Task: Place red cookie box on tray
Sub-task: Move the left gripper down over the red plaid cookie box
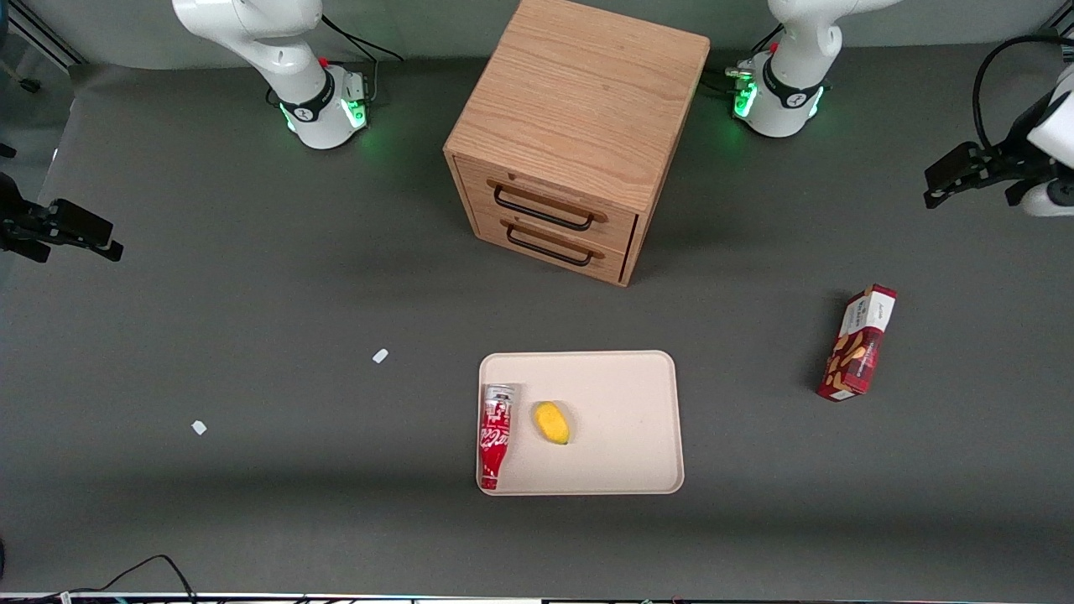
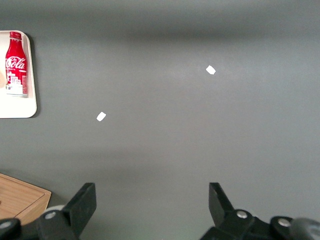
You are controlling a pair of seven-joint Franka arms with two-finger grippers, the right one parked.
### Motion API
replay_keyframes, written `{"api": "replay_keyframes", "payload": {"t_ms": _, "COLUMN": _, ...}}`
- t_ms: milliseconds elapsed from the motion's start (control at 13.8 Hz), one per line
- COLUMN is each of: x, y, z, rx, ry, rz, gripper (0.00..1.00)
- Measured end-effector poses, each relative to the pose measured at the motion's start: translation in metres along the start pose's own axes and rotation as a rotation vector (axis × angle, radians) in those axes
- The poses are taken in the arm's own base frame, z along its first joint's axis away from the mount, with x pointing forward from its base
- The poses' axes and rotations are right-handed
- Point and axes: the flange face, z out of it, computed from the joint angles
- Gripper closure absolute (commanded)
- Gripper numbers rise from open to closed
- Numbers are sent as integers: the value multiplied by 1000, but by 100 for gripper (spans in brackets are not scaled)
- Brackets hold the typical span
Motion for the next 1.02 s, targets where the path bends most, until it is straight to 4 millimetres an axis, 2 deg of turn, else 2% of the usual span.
{"api": "replay_keyframes", "payload": {"t_ms": 218, "x": 25, "y": -18, "z": 62, "rx": -18, "ry": -38, "rz": 132, "gripper": 0}}
{"api": "replay_keyframes", "payload": {"t_ms": 364, "x": 40, "y": -31, "z": 115, "rx": -23, "ry": -24, "rz": 159, "gripper": 0}}
{"api": "replay_keyframes", "payload": {"t_ms": 582, "x": 56, "y": -36, "z": 196, "rx": 21, "ry": 24, "rz": 193, "gripper": 0}}
{"api": "replay_keyframes", "payload": {"t_ms": 727, "x": 61, "y": -36, "z": 242, "rx": 30, "ry": 43, "rz": 213, "gripper": 0}}
{"api": "replay_keyframes", "payload": {"t_ms": 1018, "x": 59, "y": -39, "z": 319, "rx": 34, "ry": 73, "rz": 230, "gripper": 0}}
